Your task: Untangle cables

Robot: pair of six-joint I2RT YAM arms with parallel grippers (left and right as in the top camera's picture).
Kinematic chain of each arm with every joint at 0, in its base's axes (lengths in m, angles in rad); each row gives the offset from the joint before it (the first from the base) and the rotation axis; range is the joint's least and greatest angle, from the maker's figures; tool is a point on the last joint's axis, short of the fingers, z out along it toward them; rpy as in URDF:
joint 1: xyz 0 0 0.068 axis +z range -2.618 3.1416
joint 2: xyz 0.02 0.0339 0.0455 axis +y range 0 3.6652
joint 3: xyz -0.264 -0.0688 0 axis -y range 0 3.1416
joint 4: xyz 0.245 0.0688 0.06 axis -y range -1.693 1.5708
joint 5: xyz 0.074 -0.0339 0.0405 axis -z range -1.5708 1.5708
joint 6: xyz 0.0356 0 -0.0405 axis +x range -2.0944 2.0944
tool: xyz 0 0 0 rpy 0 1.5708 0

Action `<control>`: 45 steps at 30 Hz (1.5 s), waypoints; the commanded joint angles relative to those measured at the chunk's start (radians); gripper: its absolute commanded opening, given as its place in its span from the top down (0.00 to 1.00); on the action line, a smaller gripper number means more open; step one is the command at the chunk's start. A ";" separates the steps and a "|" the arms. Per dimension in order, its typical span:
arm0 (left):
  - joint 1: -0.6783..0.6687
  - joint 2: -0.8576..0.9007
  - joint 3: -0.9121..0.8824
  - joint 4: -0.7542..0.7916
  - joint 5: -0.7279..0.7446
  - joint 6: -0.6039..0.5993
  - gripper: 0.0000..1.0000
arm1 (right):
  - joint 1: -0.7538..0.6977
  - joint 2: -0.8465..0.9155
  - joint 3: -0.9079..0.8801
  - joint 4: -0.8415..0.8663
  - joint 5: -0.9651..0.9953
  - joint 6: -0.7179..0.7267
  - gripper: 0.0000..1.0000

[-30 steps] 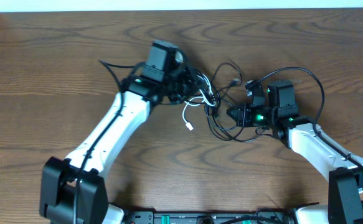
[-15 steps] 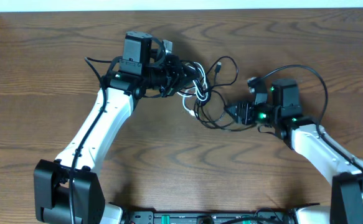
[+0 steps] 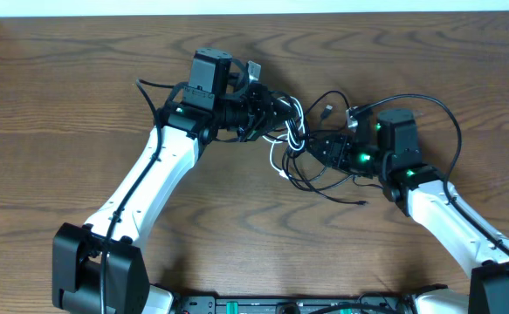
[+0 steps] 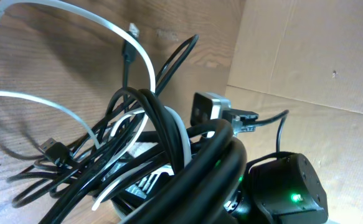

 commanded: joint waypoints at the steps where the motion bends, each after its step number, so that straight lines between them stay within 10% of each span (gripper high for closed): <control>1: -0.012 -0.030 0.008 0.005 0.034 -0.014 0.93 | 0.030 0.003 0.006 -0.001 0.079 0.127 0.56; 28: -0.025 -0.030 0.008 0.056 0.035 -0.145 0.93 | 0.151 0.013 0.005 0.029 0.246 0.265 0.78; 41: -0.026 -0.030 0.008 0.065 0.065 -0.173 0.93 | 0.185 0.014 0.005 0.117 0.279 0.266 0.61; 45: -0.042 -0.030 0.008 0.077 0.064 -0.201 0.92 | 0.185 0.014 0.005 0.156 0.310 0.266 0.71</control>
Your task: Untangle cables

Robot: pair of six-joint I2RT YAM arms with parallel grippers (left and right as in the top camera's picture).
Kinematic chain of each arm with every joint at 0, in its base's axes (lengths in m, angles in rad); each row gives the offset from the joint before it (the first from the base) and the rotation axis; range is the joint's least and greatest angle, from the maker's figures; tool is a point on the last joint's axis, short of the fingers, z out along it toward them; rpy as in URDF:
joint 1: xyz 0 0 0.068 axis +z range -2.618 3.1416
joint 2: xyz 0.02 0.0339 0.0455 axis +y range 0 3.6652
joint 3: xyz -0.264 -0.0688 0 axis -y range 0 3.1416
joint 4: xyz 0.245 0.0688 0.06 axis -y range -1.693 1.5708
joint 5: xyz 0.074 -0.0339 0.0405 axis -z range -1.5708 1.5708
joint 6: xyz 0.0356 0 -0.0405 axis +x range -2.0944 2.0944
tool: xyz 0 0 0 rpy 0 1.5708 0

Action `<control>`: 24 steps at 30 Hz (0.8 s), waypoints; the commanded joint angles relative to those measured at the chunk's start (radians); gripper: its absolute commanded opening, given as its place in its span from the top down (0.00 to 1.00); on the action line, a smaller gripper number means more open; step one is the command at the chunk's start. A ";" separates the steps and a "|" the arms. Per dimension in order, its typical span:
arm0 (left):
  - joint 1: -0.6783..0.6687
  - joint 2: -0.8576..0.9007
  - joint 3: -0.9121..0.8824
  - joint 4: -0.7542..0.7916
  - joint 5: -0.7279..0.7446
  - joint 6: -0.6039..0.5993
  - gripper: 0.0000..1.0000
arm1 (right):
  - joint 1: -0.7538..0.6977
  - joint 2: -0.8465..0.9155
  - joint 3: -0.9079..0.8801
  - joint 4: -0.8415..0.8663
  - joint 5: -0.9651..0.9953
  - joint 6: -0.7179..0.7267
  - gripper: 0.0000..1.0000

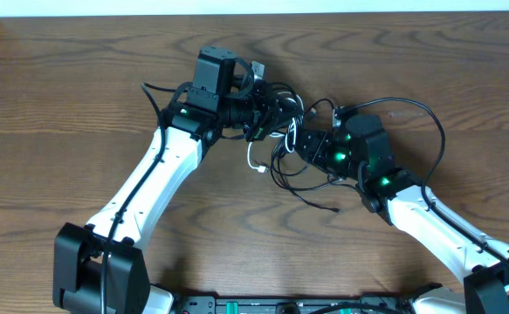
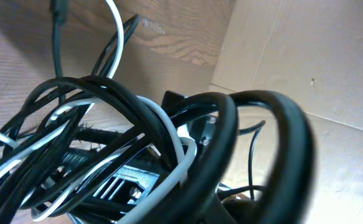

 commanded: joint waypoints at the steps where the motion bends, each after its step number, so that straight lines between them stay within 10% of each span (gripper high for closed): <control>1: -0.022 -0.030 0.008 0.024 0.042 -0.040 0.93 | 0.007 0.007 0.005 0.008 0.050 -0.005 0.75; 11: -0.039 -0.030 0.008 0.122 0.054 -0.119 0.92 | 0.049 0.084 0.005 0.001 0.111 -0.012 0.77; 15: -0.037 -0.032 0.008 0.149 0.081 -0.126 0.93 | 0.039 0.142 0.005 -0.014 0.163 -0.110 0.99; 24: 0.038 -0.034 0.008 0.224 0.122 -0.174 0.92 | -0.073 0.161 0.005 -0.327 0.217 -0.381 0.99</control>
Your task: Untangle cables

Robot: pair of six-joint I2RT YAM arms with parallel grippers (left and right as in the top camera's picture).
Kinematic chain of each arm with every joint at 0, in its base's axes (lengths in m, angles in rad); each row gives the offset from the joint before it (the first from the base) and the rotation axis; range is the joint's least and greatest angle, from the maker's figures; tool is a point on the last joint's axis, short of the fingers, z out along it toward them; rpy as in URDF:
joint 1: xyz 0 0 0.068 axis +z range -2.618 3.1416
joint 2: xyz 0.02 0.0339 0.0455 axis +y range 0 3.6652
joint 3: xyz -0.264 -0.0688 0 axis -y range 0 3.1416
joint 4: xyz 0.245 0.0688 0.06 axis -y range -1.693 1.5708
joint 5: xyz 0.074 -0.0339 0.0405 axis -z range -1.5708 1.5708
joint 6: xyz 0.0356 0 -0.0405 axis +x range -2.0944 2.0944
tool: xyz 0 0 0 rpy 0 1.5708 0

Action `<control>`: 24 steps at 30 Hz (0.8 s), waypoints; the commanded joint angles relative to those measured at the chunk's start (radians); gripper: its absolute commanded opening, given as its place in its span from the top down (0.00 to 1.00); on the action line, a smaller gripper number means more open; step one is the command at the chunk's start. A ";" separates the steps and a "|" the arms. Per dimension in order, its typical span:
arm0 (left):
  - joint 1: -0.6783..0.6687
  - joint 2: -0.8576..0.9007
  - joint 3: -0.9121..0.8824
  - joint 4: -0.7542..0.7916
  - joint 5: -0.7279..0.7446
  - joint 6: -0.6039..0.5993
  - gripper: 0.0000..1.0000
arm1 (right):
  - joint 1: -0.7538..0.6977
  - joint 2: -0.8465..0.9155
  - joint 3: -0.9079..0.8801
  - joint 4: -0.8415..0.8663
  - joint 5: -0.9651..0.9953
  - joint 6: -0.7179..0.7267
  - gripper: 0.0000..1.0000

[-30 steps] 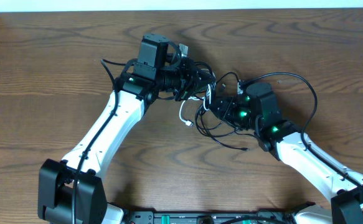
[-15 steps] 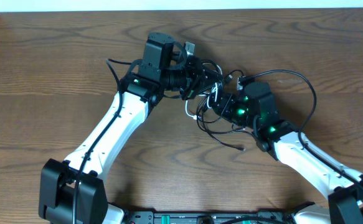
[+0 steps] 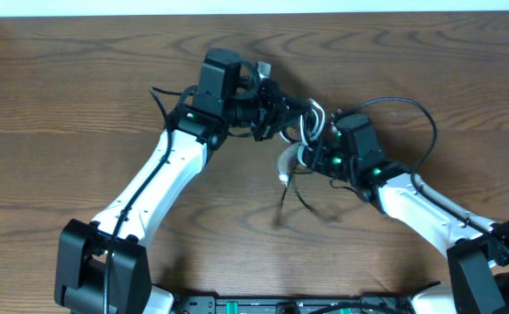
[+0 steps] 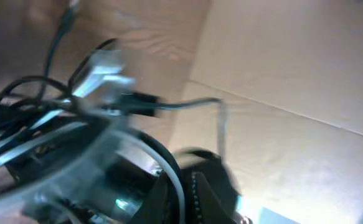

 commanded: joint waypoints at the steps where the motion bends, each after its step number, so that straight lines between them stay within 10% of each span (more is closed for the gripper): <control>1: 0.062 -0.039 0.042 0.060 0.088 -0.037 0.93 | -0.062 0.041 -0.037 -0.114 0.080 -0.169 0.99; 9: 0.127 -0.039 0.042 0.061 0.119 0.032 0.93 | -0.153 0.040 -0.037 -0.149 0.069 -0.288 0.99; 24: 0.178 -0.039 0.042 -0.439 -0.164 0.617 0.93 | -0.326 -0.308 -0.015 -0.227 -0.097 -0.510 0.99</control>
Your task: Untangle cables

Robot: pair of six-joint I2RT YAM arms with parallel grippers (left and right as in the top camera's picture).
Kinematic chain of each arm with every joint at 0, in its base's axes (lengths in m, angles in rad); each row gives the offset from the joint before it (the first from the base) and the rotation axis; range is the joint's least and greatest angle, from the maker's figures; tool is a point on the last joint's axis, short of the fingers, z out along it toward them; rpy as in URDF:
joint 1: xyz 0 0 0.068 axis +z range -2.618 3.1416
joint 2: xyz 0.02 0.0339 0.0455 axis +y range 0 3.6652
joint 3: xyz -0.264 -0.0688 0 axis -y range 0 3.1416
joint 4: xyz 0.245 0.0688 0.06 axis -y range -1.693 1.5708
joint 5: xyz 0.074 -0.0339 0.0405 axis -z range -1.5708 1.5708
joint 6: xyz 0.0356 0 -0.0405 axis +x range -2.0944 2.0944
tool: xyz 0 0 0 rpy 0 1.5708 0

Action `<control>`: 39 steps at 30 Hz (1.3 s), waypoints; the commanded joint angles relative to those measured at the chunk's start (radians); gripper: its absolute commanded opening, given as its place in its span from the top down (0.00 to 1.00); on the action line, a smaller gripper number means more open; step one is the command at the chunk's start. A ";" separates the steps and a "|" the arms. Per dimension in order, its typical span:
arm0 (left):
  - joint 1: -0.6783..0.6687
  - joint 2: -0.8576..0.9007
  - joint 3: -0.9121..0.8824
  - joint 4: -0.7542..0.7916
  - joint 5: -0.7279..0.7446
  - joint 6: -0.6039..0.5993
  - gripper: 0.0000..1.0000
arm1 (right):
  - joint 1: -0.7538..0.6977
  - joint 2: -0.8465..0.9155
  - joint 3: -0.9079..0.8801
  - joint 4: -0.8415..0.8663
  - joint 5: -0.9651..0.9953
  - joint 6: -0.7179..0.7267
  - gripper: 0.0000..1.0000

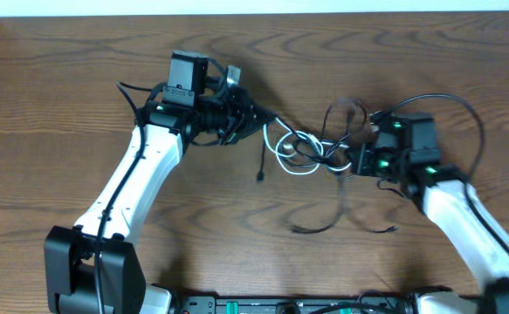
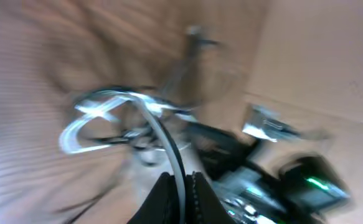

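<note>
The tangle of white cable point(image 1: 291, 142) and thin black cables point(image 1: 342, 119) is stretched across the wooden table point(image 1: 79, 70) between both arms. My left gripper point(image 1: 252, 116) holds its left end. In the left wrist view, a white cable point(image 2: 169, 146) and a black strand run straight between the closed fingers point(image 2: 161, 194). My right gripper point(image 1: 360, 162) grips the black cables at the right end. It shows blurred with a green light point(image 2: 315, 182). Loose black ends point(image 1: 313, 228) trail toward the front. One plug point(image 1: 262, 177) hangs below the left gripper.
A pale cardboard wall point(image 2: 330, 56) stands beyond the table in the left wrist view. A white strip point(image 1: 263, 6) runs along the table's far edge. The arm bases point(image 1: 280, 305) sit at the front edge.
The two grippers stood close together with the tangle bunched between them. Now the left one is further left and the right one further right, and the cables are spread out between them.
At first both grippers held a dense knot at the table's middle. Then the right arm was closer to the left, with the knot tighter. Then they nearly touched. Now they stand apart, and the white loops and black cables lie drawn out.
</note>
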 commanded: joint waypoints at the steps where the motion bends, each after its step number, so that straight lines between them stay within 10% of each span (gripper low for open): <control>1: 0.051 -0.025 0.024 -0.093 -0.116 0.195 0.93 | -0.058 -0.138 0.004 -0.059 0.090 -0.071 0.99; 12: 0.036 -0.025 0.024 -0.381 -0.393 0.338 0.88 | -0.085 -0.253 0.003 -0.151 0.052 -0.101 0.99; 18: -0.048 -0.025 0.024 -0.417 -0.484 0.372 0.32 | -0.085 -0.247 0.003 -0.231 0.034 -0.149 0.99; 21: -0.077 -0.025 0.026 -0.427 -0.546 0.365 0.20 | -0.077 -0.243 0.003 -0.239 -0.031 -0.156 0.71; 33: -0.084 -0.025 0.134 -0.656 -1.018 0.273 0.19 | 0.138 -0.119 0.003 -0.099 -0.049 -0.093 0.53; 39: -0.084 -0.023 0.124 -0.544 -0.753 0.274 0.41 | 0.239 -0.013 0.003 0.071 0.023 -0.039 0.52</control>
